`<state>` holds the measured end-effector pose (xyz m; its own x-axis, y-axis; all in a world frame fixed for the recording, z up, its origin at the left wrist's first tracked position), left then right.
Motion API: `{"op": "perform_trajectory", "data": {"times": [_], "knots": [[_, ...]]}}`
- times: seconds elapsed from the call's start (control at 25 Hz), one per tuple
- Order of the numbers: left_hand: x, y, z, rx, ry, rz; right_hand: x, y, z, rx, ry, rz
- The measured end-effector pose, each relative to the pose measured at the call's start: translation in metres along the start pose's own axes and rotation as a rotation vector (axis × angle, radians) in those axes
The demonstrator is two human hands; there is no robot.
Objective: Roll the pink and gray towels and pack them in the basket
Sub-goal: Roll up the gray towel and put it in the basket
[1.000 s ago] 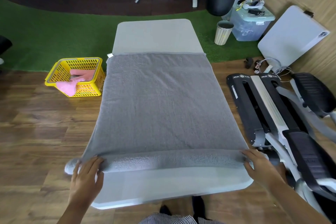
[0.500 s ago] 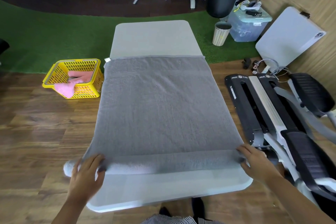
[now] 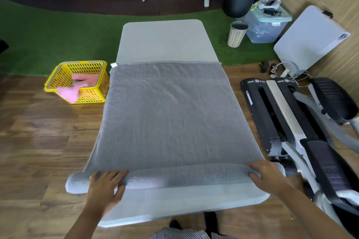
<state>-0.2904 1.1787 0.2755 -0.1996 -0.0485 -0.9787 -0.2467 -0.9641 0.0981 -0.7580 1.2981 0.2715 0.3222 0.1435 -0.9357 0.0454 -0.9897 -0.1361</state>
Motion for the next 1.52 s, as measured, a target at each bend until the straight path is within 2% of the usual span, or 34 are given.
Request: {"op": "perform_trajectory", "data": {"times": [0.08,0.24,0.4,0.6,0.76,0.8,0.96,1.04,1.2,1.36,1.52], "knots": [[-0.002,0.004,-0.002,0.004,-0.011,0.012,0.0,0.003,0.0,0.003,0.009,-0.026],[-0.009,0.01,-0.012,-0.095,-0.054,0.067,-0.009,0.004,-0.007,-0.038,-0.013,0.122],[-0.002,0.011,-0.014,-0.11,-0.067,-0.001,-0.012,0.001,-0.011,-0.071,-0.039,0.18],[-0.001,0.002,-0.012,-0.173,-0.11,-0.054,0.016,0.003,0.007,0.021,0.037,-0.14],[-0.009,0.004,-0.01,-0.121,-0.132,-0.046,0.018,-0.001,0.023,0.116,0.003,-0.274],[-0.009,0.005,-0.012,-0.115,-0.119,-0.049,0.016,0.001,0.023,0.109,-0.005,-0.257],[-0.015,0.008,-0.03,-0.203,-0.135,-0.006,-0.008,0.014,0.007,-0.052,-0.005,0.106],[-0.008,0.008,-0.032,-0.174,-0.107,-0.034,-0.011,0.012,0.002,-0.098,-0.009,0.2],[-0.003,0.01,-0.029,-0.138,-0.057,-0.057,0.001,0.005,0.008,-0.066,0.026,0.125],[-0.022,0.01,-0.021,-0.144,-0.041,0.024,-0.002,0.007,0.007,-0.031,0.032,0.029],[-0.018,0.009,-0.032,-0.171,0.013,-0.03,0.0,0.009,-0.001,-0.018,0.094,-0.031]]}}
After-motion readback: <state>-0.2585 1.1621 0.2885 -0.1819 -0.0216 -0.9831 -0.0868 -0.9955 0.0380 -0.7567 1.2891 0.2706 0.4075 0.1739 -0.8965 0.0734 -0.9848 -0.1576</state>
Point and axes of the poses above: each hand's wrist, its own y-axis towards the middle knuckle, its own x-axis out of the palm, z = x × y, the point moved 10 cm from there along y, towards the middle knuckle, and after that the axes turned 14 degrees about -x, right-handed, at the moved point
